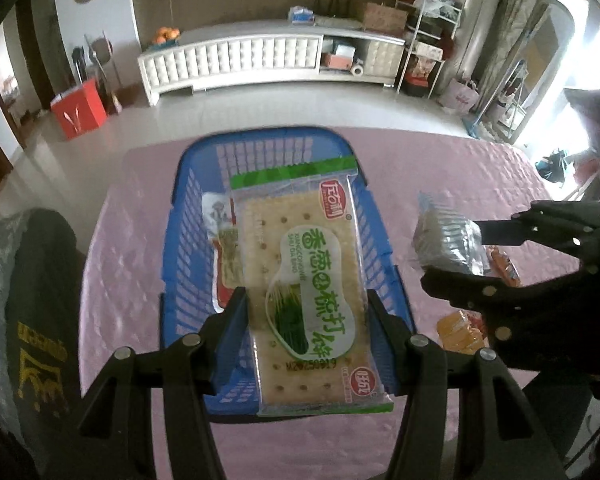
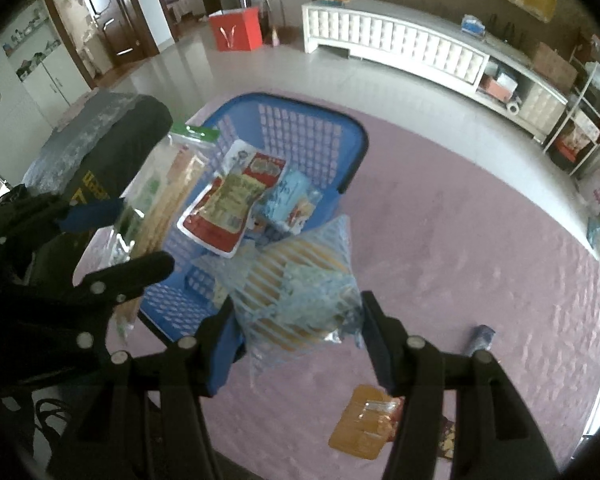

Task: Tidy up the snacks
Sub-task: 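Open the left gripper to drop the cracker pack into the basket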

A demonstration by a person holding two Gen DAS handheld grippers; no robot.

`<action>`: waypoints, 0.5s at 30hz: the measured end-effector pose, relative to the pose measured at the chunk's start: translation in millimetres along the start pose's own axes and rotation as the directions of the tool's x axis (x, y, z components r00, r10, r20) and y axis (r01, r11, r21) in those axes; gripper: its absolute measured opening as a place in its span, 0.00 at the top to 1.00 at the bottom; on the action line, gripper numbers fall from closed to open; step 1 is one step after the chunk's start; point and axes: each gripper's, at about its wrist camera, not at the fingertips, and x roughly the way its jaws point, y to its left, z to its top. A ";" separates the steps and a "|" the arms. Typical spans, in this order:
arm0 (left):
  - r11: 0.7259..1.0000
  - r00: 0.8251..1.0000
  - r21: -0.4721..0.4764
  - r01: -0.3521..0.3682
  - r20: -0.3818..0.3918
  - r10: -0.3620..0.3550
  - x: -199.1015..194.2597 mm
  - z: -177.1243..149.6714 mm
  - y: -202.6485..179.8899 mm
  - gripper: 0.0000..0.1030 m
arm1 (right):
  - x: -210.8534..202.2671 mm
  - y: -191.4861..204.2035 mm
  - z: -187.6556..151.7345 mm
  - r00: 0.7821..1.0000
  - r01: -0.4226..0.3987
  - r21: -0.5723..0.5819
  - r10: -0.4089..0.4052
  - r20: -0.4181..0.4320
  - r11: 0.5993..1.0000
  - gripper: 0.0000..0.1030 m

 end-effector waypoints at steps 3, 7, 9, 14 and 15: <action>1.000 1.000 -0.006 0.014 -0.028 -0.014 16.6 -1.0 2.6 0.48 | 3.0 1.5 -2.6 1.000 0.005 -0.005 -0.005 -0.018 1.000 0.40; 1.000 0.999 -0.005 0.025 -0.046 -0.025 26.7 -5.2 -0.6 0.48 | 6.2 -3.0 -4.8 0.999 0.020 0.005 -0.020 -0.029 1.000 0.40; 0.999 0.997 -0.017 0.034 -0.066 -0.035 31.8 -2.6 -1.0 0.46 | 6.9 -3.8 -4.1 0.999 0.026 0.022 -0.025 -0.034 0.999 0.40; 0.999 0.999 0.032 0.027 -0.044 -0.026 19.2 -5.1 -7.0 0.26 | -4.8 -1.2 -8.2 0.999 0.034 0.022 -0.034 -0.020 0.999 0.40; 0.999 0.999 0.035 0.024 -0.031 -0.022 12.9 -5.7 -7.4 0.26 | -7.2 -1.4 -8.9 0.999 0.035 0.020 -0.035 -0.017 0.999 0.40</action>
